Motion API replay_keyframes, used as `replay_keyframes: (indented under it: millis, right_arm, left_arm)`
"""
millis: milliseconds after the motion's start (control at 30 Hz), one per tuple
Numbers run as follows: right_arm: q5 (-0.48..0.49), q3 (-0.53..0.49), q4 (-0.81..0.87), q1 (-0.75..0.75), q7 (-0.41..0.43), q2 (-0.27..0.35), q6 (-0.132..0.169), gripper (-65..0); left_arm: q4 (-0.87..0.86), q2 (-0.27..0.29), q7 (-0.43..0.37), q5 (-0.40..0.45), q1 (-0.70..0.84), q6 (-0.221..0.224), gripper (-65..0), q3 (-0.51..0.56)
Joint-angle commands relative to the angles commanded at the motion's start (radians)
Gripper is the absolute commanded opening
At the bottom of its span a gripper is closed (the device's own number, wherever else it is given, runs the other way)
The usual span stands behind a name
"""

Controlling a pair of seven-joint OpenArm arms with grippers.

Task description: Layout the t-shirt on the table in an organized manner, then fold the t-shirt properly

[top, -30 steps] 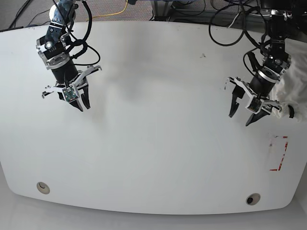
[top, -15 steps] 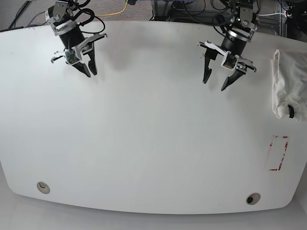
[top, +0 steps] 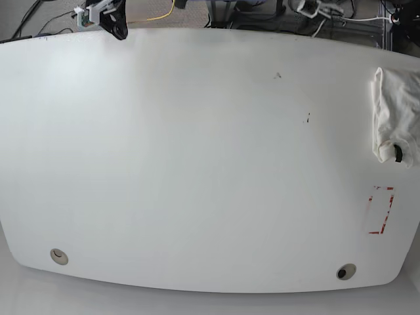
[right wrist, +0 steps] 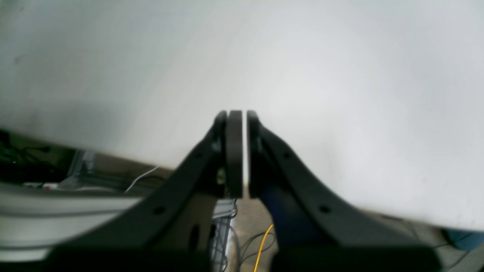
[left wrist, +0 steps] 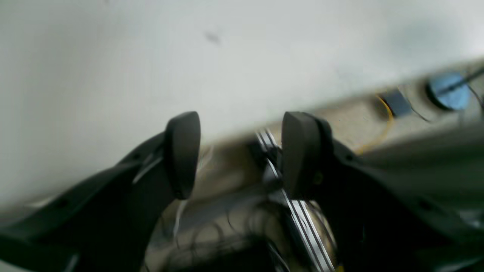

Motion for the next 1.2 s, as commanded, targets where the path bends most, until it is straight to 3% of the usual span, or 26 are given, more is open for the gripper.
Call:
replay_keyframes:
  millis: [233,400,633,833,1000,1200]
  right_arm:
    - [0.028,0.000,-0.032,-0.150,-0.015,-0.006,0.000,-63.7]
    - [0.025,-0.041,-0.143,-0.164,-0.052,0.000,0.000,-63.7]
    - [0.023,-0.132,-0.413,-0.055,-0.054,0.075,0.000,-63.7]
    - [0.015,-0.186,-0.706,0.132,-0.051,0.115,0.000,-63.7]
    - [-0.092,-0.199,-0.918,0.258,0.014,0.115,0.000,-63.7]
    - [-0.235,-0.198,-1.031,0.345,0.083,0.087,0.000,-63.7]
  left_arm:
    - [-0.049,-0.003,0.017,0.005,0.153,0.000,-32.5,0.000]
    - [-0.166,-0.020,0.035,0.003,0.120,0.000,-32.5,0.000]
    - [-0.425,-0.028,0.132,0.002,-0.132,0.002,-32.5,0.002]
    - [-0.663,-0.014,0.207,0.000,-0.334,0.002,-32.5,0.006]
    - [-0.862,0.003,0.216,0.000,-0.462,0.002,-32.5,0.006]
    - [-1.117,0.028,0.210,0.000,-0.608,0.002,-32.5,0.005]
